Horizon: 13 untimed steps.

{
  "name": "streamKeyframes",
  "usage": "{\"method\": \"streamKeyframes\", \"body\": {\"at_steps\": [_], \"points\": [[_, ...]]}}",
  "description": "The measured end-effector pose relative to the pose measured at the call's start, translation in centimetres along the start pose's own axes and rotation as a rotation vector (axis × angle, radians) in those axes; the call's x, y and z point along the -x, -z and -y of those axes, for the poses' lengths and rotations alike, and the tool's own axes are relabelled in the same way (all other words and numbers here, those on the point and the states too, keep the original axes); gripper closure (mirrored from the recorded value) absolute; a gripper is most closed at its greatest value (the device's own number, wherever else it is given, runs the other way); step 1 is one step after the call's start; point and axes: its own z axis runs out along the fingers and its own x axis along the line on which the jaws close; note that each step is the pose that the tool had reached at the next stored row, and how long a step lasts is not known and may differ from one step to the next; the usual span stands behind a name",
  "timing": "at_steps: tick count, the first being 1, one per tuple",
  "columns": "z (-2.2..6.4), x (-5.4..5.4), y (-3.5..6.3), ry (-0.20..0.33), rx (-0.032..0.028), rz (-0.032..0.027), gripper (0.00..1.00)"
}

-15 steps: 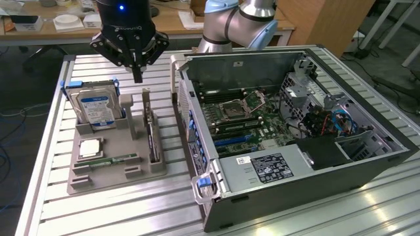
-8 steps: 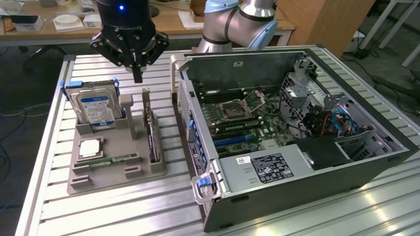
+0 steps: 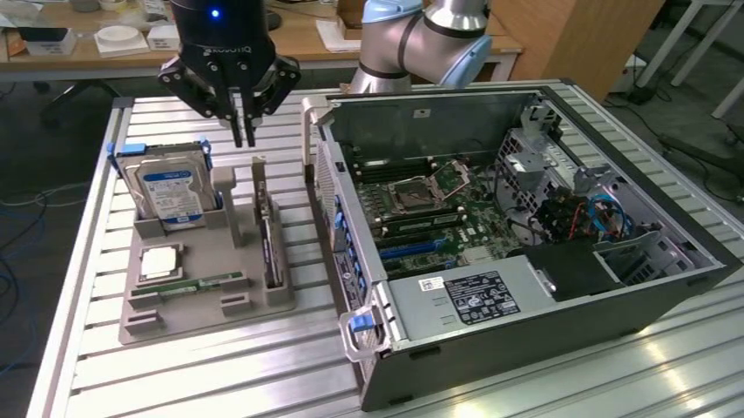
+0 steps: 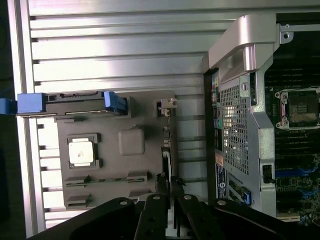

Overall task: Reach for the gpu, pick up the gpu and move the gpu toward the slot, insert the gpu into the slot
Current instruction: 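Pick up the gpu and move the gpu toward the slot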

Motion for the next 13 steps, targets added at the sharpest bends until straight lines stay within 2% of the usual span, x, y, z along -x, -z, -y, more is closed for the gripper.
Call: {"method": "streamKeyframes", "body": {"at_steps": [1, 4, 6, 7, 9, 11, 12, 13], "points": [[0.00, 0.00, 0.00, 0.000, 0.0000, 0.0000, 0.77], [0.00, 0.00, 0.00, 0.000, 0.0000, 0.0000, 0.71], [0.00, 0.00, 0.00, 0.000, 0.0000, 0.0000, 0.59], [0.00, 0.00, 0.00, 0.000, 0.0000, 0.0000, 0.59], [0.00, 0.00, 0.00, 0.000, 0.0000, 0.0000, 0.47], [0.00, 0.00, 0.00, 0.000, 0.0000, -0.0001, 0.47], [0.00, 0.00, 0.00, 0.000, 0.0000, -0.0001, 0.41], [0.01, 0.00, 0.00, 0.001, 0.0000, 0.0000, 0.41]]}}
